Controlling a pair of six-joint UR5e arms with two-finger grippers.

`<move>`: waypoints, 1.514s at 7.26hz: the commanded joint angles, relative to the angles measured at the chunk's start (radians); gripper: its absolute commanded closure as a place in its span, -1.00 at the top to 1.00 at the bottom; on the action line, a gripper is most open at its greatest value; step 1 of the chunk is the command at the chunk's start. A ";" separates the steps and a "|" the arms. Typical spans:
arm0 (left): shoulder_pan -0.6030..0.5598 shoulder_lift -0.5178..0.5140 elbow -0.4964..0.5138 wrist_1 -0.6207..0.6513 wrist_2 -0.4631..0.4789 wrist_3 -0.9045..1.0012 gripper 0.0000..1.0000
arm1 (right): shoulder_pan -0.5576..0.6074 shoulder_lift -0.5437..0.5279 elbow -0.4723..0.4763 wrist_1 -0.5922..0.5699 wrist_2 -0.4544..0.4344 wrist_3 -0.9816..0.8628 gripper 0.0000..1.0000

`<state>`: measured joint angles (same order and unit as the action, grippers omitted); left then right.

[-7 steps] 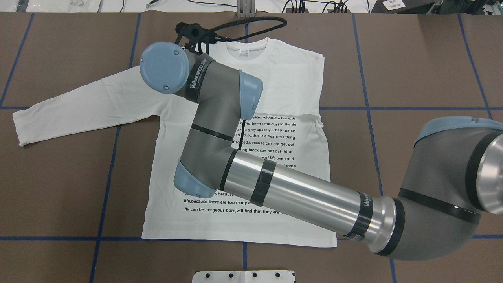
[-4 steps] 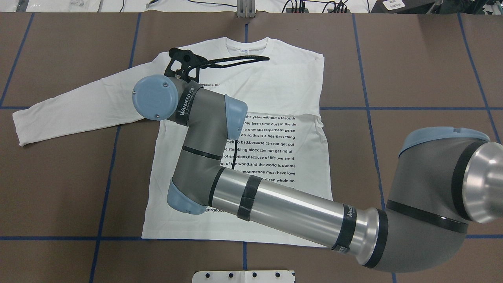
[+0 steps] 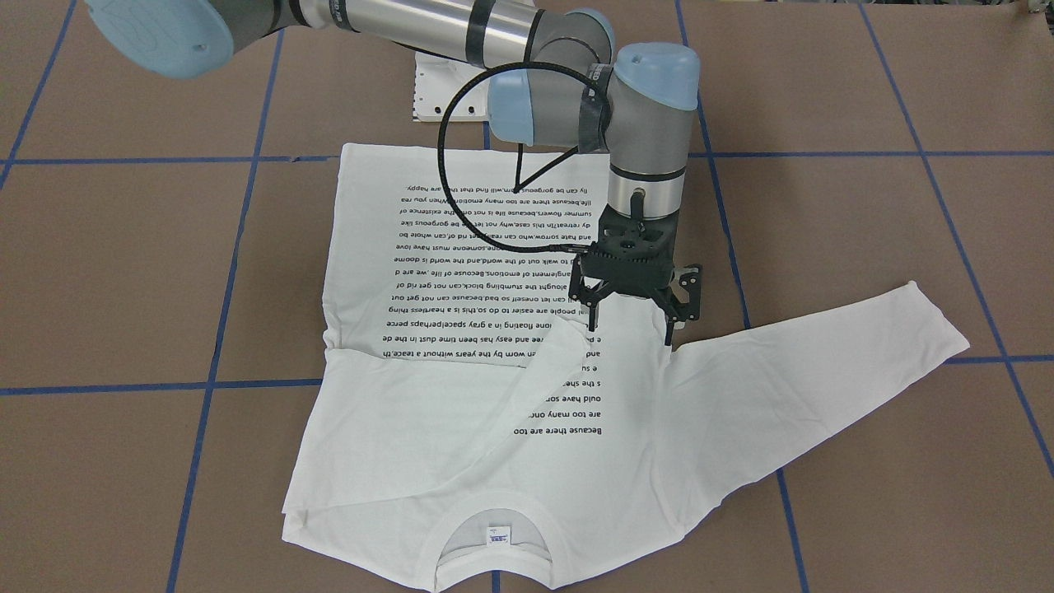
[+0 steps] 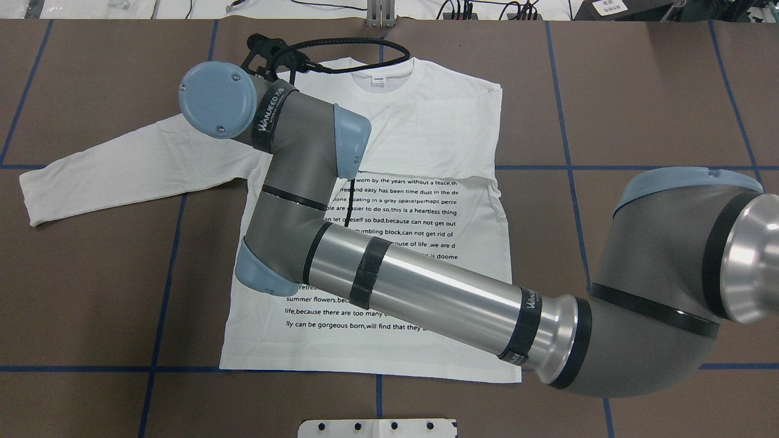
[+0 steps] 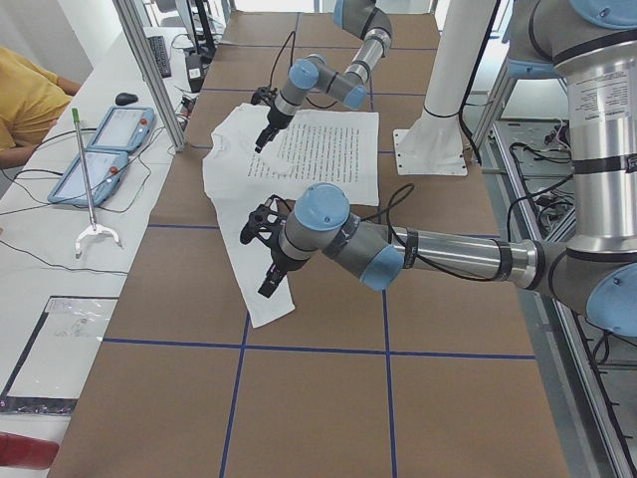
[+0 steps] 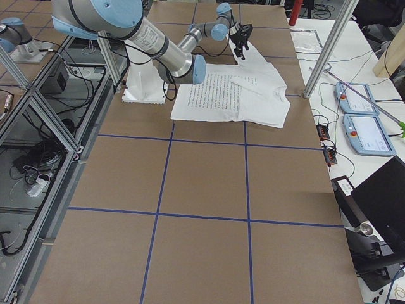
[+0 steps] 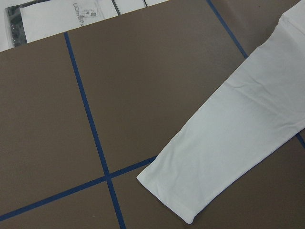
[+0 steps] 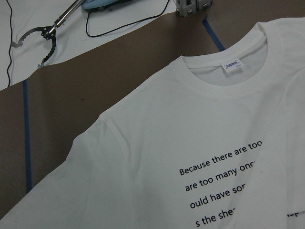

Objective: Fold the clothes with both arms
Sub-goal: 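Fold the grasped sleeve across the shirt body with the right gripper, release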

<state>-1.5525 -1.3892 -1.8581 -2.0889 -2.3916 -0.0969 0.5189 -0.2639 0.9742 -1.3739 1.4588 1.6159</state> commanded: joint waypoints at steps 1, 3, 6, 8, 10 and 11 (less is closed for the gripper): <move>0.000 -0.013 -0.003 -0.022 -0.003 0.003 1.00 | 0.096 -0.035 0.100 -0.182 0.141 -0.087 1.00; 0.002 -0.021 0.005 -0.237 -0.003 -0.003 1.00 | 0.197 -0.234 0.354 -0.211 0.240 -0.251 1.00; 0.125 -0.033 0.030 -0.287 -0.003 -0.001 1.00 | 0.372 -0.606 0.741 -0.221 0.447 -0.570 1.00; 0.202 -0.033 0.092 -0.286 0.081 0.000 1.00 | 0.482 -0.842 0.921 -0.217 0.573 -0.814 1.00; 0.294 -0.042 0.143 -0.298 0.258 -0.001 1.00 | 0.593 -1.033 0.968 -0.182 0.673 -1.053 1.00; 0.336 -0.048 0.218 -0.378 0.259 -0.001 1.00 | 0.652 -1.131 0.969 -0.121 0.714 -1.152 1.00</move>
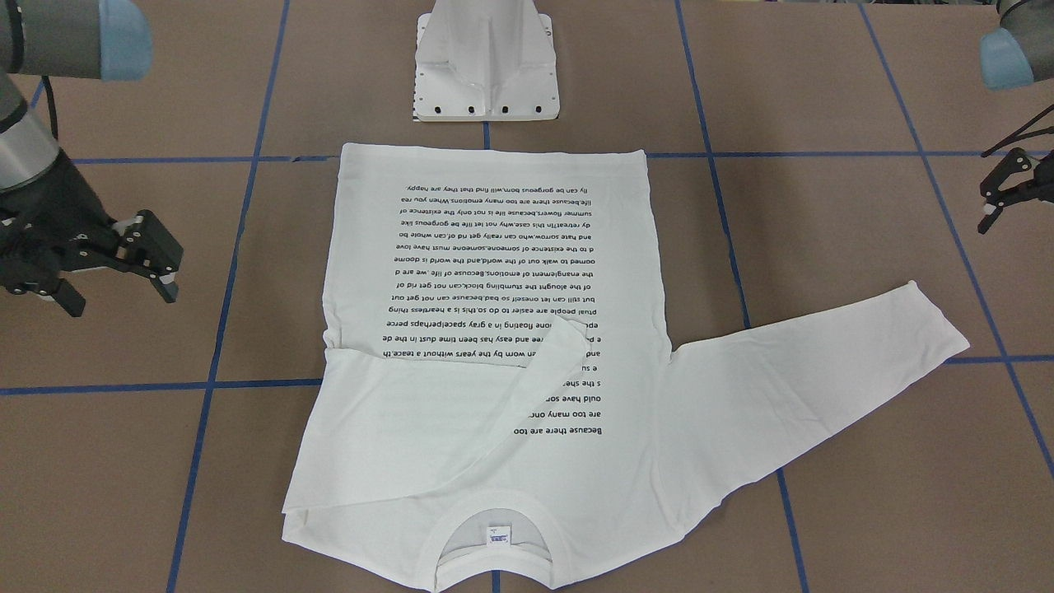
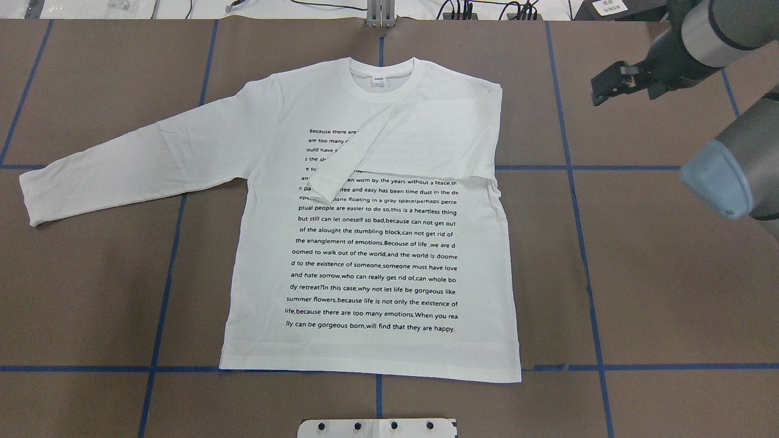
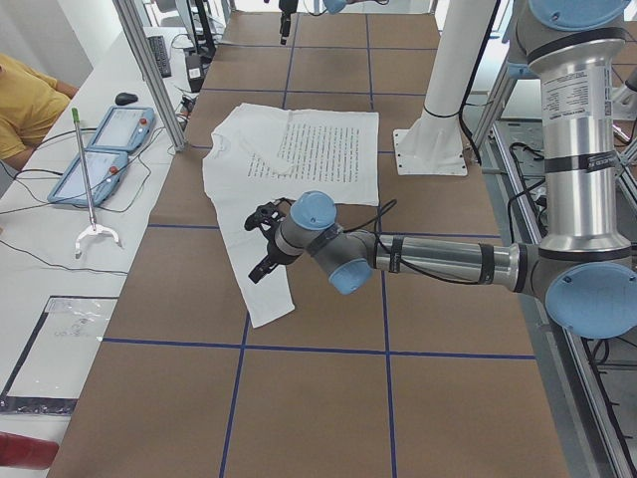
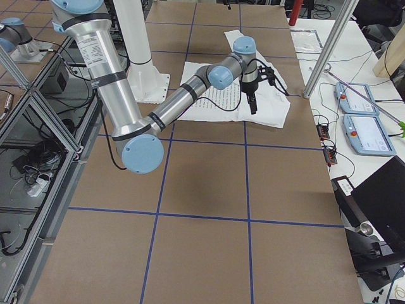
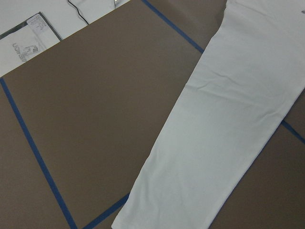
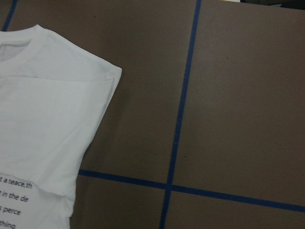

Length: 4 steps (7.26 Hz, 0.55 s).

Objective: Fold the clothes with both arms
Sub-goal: 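Fold the grasped sleeve across the shirt body with the right gripper, release, then grasp the cuff of the other sleeve with the left gripper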

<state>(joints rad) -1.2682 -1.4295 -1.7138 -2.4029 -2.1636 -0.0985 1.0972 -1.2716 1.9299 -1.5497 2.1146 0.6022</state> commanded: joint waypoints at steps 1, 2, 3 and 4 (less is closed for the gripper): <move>0.076 -0.011 0.162 -0.188 0.031 -0.001 1.00 | 0.128 -0.217 0.009 0.119 0.096 -0.233 1.00; 0.104 -0.011 0.172 -0.205 0.033 -0.001 1.00 | 0.165 -0.265 0.015 0.132 0.119 -0.266 1.00; 0.148 -0.035 0.206 -0.206 0.036 0.000 1.00 | 0.168 -0.284 0.014 0.152 0.117 -0.268 1.00; 0.192 -0.051 0.233 -0.214 0.071 0.002 1.00 | 0.168 -0.287 0.011 0.154 0.116 -0.263 1.00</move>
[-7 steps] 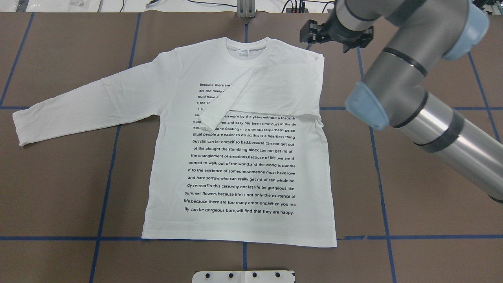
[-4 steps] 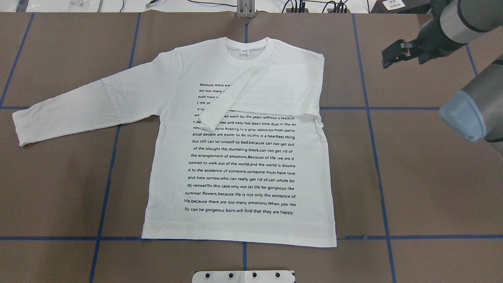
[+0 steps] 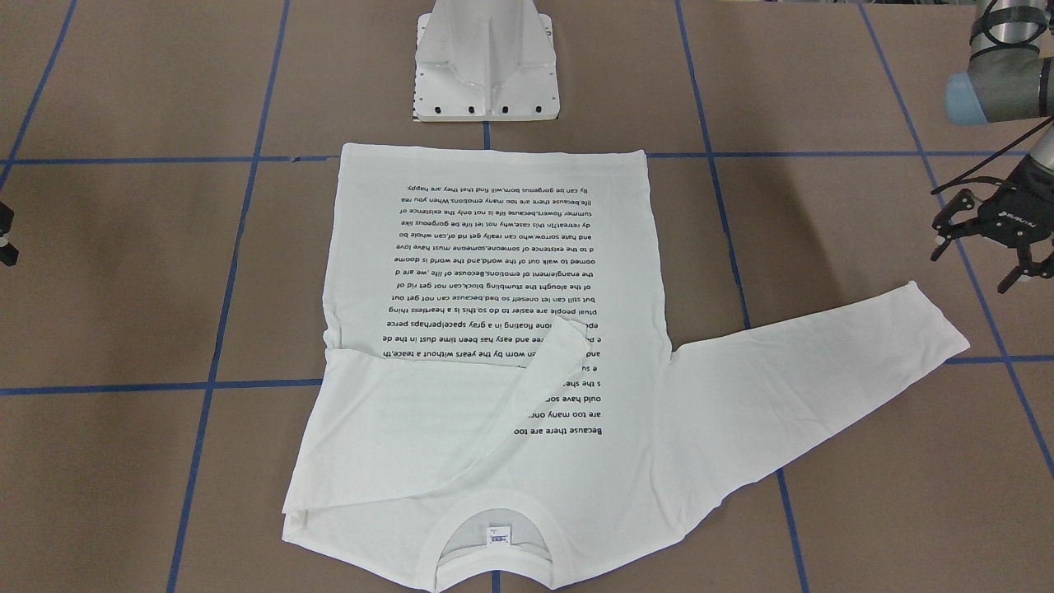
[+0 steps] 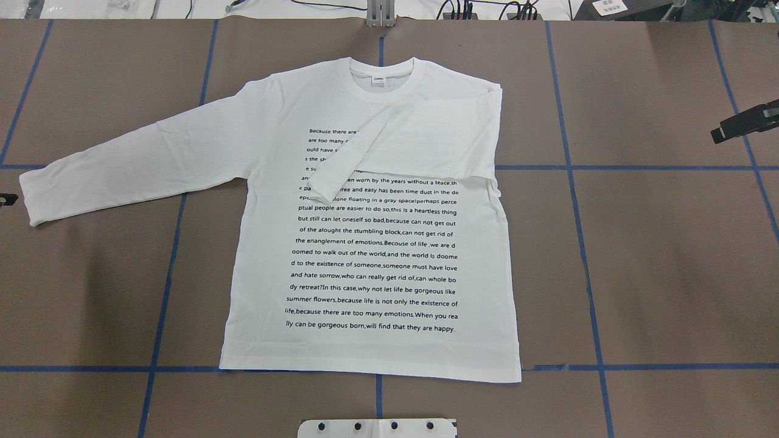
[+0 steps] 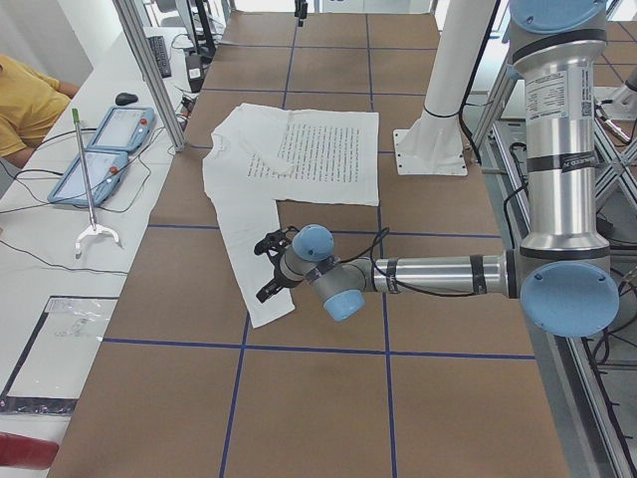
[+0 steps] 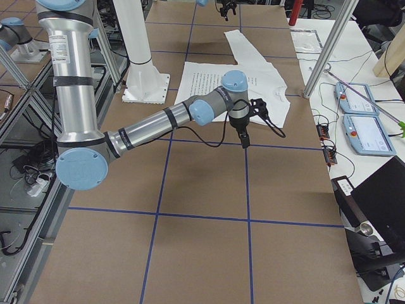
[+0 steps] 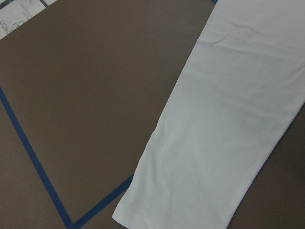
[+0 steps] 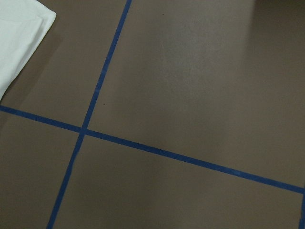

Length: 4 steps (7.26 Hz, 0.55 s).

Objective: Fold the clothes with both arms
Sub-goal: 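Grasp the cuff of the other sleeve with the left gripper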

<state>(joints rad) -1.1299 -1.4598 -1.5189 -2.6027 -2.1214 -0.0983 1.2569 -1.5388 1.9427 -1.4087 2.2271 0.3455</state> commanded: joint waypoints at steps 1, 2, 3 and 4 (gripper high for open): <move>0.102 -0.019 0.054 -0.019 0.064 0.003 1.00 | 0.009 -0.024 -0.004 0.013 0.000 -0.005 1.00; 0.114 -0.019 0.063 -0.019 0.064 0.003 1.00 | 0.009 -0.033 -0.002 0.013 0.000 -0.010 1.00; 0.120 -0.019 0.077 -0.022 0.064 0.005 1.00 | 0.009 -0.037 -0.002 0.013 -0.001 -0.010 1.00; 0.122 -0.019 0.113 -0.066 0.064 0.005 1.00 | 0.009 -0.040 -0.002 0.013 -0.001 -0.008 1.00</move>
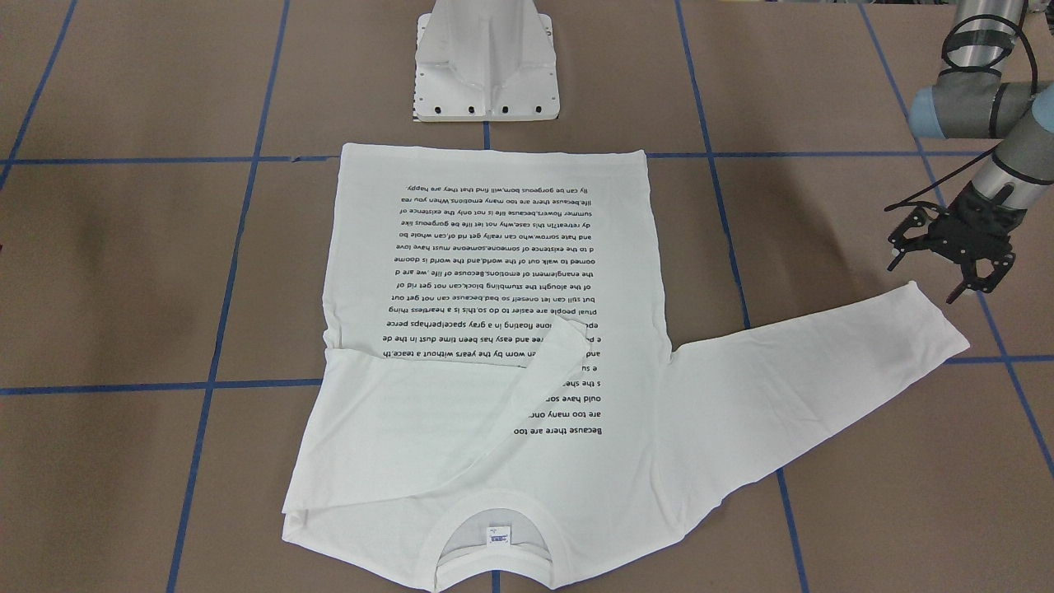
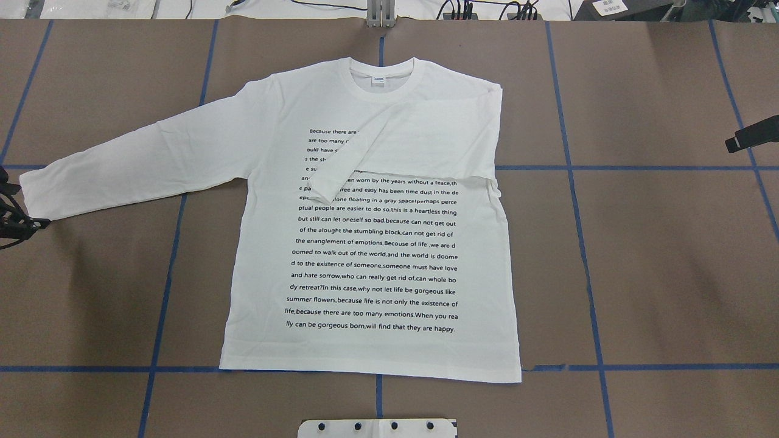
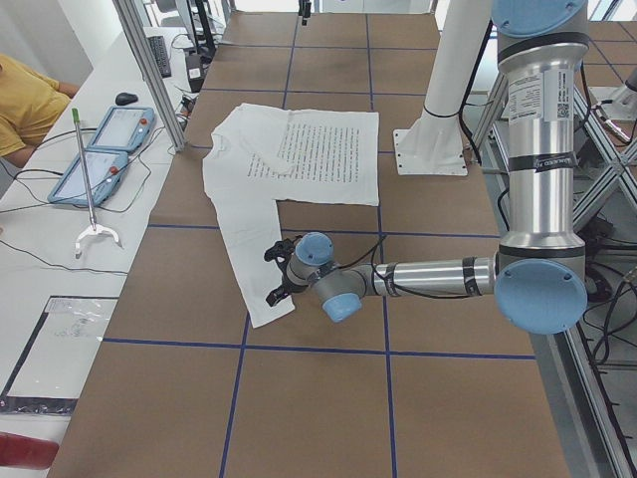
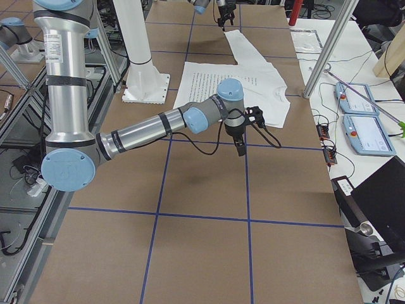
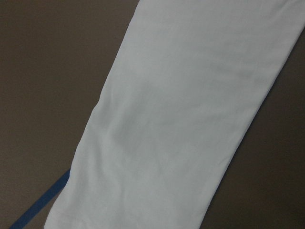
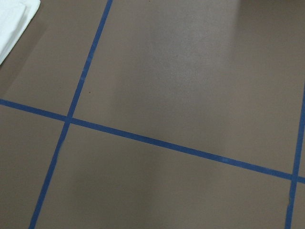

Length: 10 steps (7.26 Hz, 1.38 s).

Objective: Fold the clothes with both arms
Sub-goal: 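Grasp the cuff of the other sleeve with the left gripper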

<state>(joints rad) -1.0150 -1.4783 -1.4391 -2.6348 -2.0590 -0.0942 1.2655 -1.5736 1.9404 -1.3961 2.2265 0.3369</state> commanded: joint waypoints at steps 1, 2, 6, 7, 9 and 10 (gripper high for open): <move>0.007 0.000 0.078 -0.089 0.002 0.001 1.00 | 0.000 -0.005 -0.003 0.000 -0.001 -0.001 1.00; 0.007 0.000 0.091 -0.105 0.002 0.002 0.99 | 0.000 -0.006 -0.001 0.000 -0.001 -0.001 1.00; 0.007 -0.005 0.106 -0.105 0.002 0.002 0.01 | 0.000 -0.005 0.000 0.000 -0.001 -0.003 1.00; 0.007 -0.005 0.103 -0.105 0.002 0.002 -0.41 | 0.000 -0.005 0.002 0.000 -0.001 -0.001 1.00; 0.007 -0.019 0.094 -0.106 0.000 0.001 -1.00 | 0.000 -0.005 0.003 0.000 -0.001 -0.001 1.00; 0.007 -0.026 0.094 -0.108 0.000 0.001 -1.00 | 0.000 -0.005 0.005 0.000 -0.001 0.001 1.00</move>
<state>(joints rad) -1.0078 -1.4947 -1.3431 -2.7410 -2.0580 -0.0930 1.2655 -1.5785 1.9436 -1.3959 2.2258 0.3362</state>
